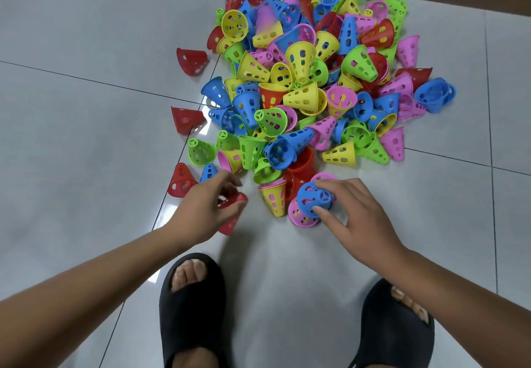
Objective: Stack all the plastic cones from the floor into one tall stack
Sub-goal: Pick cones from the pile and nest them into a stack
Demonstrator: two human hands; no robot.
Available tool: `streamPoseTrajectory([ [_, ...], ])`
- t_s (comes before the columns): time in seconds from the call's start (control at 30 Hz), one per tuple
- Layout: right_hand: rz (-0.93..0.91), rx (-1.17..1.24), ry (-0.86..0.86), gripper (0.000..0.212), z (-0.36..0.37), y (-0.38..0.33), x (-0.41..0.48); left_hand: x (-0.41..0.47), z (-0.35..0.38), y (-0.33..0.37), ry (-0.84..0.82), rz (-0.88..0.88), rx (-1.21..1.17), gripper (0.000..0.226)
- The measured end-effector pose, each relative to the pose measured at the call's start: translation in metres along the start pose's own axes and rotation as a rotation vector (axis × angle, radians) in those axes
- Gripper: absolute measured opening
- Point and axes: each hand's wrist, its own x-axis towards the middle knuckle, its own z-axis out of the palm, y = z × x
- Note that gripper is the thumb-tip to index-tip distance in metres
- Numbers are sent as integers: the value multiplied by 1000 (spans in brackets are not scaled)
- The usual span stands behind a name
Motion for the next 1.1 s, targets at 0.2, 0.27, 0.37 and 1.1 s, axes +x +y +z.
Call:
streamPoseTrajectory([
  [0.2,-146,-57,19,40,2,4,-2,11,11,77,131,184,-234,23],
  [0.27,-170,-67,19,40,4,6,-6,13,16,90,151,199,-282,24],
  [0.37,-167,-75,49,38,3,8,-11,13,22,98,172,192,-334,24],
  [1.1,-1,-182,34,42,13,55,-15,14,77,66,-52,369,-12,33],
])
